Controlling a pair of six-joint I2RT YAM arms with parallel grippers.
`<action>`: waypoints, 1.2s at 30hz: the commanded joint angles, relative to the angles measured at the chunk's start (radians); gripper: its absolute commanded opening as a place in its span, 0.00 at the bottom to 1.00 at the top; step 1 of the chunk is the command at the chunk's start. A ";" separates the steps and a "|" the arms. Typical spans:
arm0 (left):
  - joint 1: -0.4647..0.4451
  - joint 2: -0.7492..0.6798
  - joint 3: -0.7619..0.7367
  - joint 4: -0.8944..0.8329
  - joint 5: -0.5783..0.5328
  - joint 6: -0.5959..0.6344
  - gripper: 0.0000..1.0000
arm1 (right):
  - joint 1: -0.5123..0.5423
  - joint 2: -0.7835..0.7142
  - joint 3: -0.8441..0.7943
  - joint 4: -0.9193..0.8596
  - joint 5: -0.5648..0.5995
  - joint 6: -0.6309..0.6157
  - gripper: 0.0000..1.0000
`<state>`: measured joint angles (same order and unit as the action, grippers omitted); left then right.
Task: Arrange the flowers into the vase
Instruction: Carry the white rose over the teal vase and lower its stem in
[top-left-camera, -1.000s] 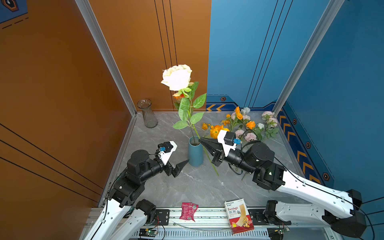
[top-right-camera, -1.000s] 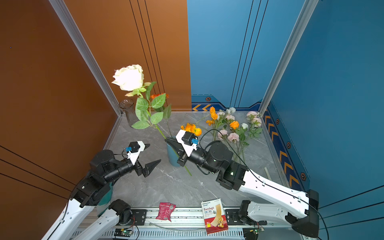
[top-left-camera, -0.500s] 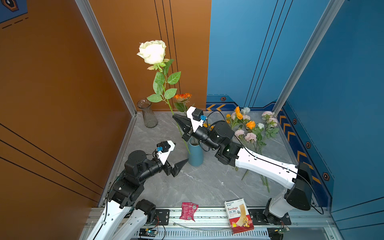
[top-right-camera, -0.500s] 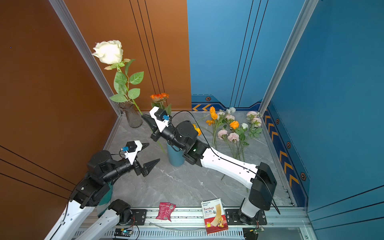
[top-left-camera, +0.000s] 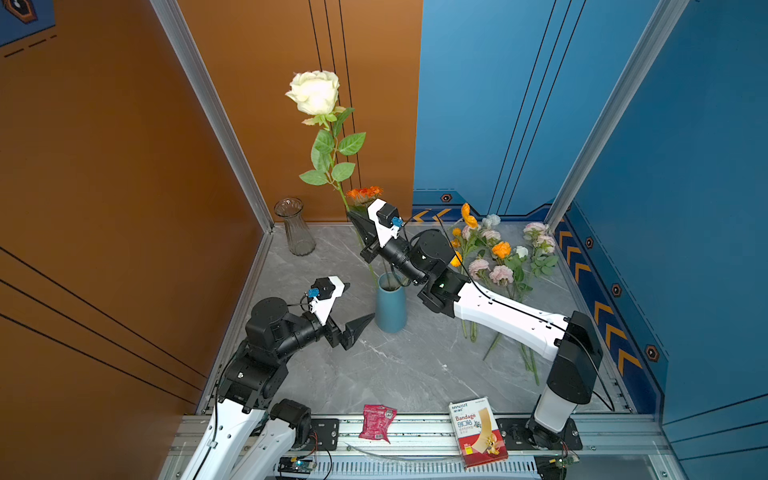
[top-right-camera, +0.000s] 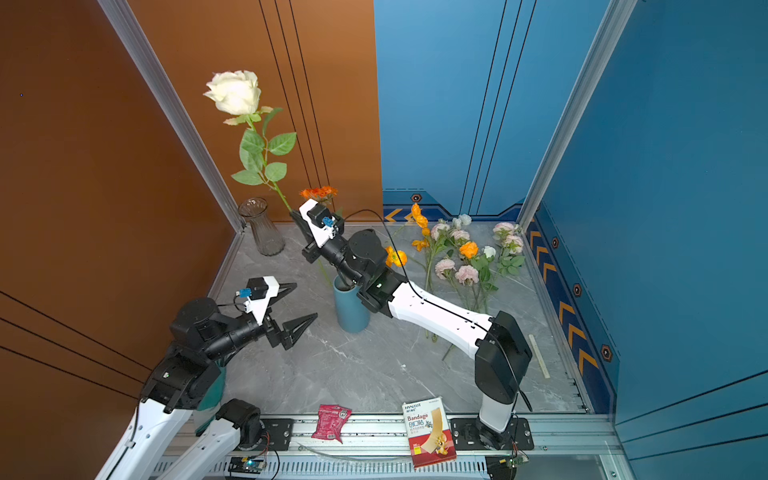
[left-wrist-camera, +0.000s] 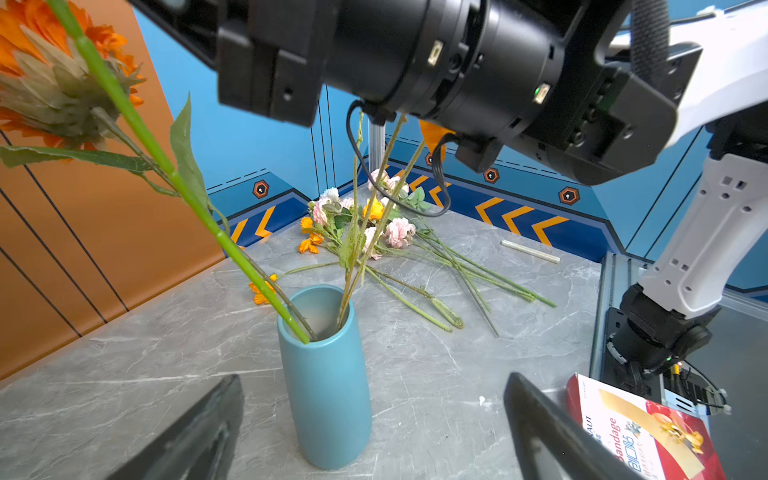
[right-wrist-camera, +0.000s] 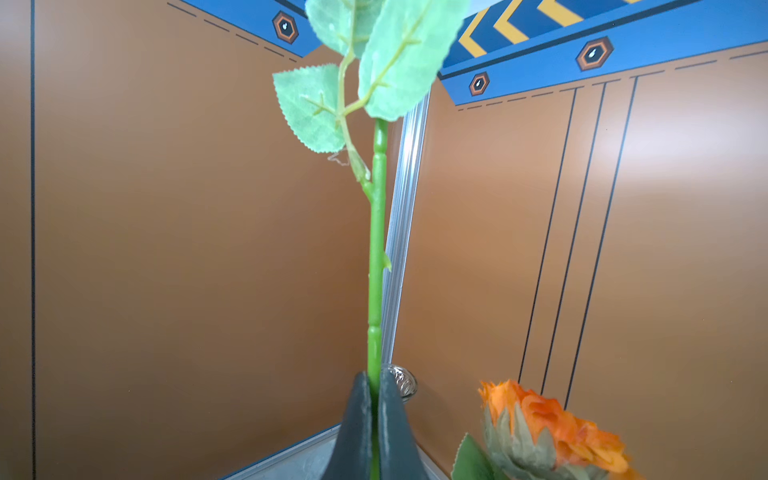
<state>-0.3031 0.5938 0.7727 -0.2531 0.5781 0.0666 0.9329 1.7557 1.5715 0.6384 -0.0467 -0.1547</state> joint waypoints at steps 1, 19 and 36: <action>0.028 0.007 -0.015 0.052 0.071 -0.037 0.98 | 0.003 -0.029 0.024 0.001 0.027 -0.042 0.00; 0.044 0.015 -0.014 0.056 0.088 -0.048 0.98 | 0.014 -0.020 -0.128 0.075 0.099 -0.134 0.00; 0.055 0.008 -0.014 0.056 0.097 -0.052 0.98 | 0.082 -0.011 -0.420 0.384 0.257 -0.195 0.00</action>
<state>-0.2596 0.6079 0.7681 -0.2249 0.6498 0.0280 1.0019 1.7538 1.1885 0.9131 0.1524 -0.3187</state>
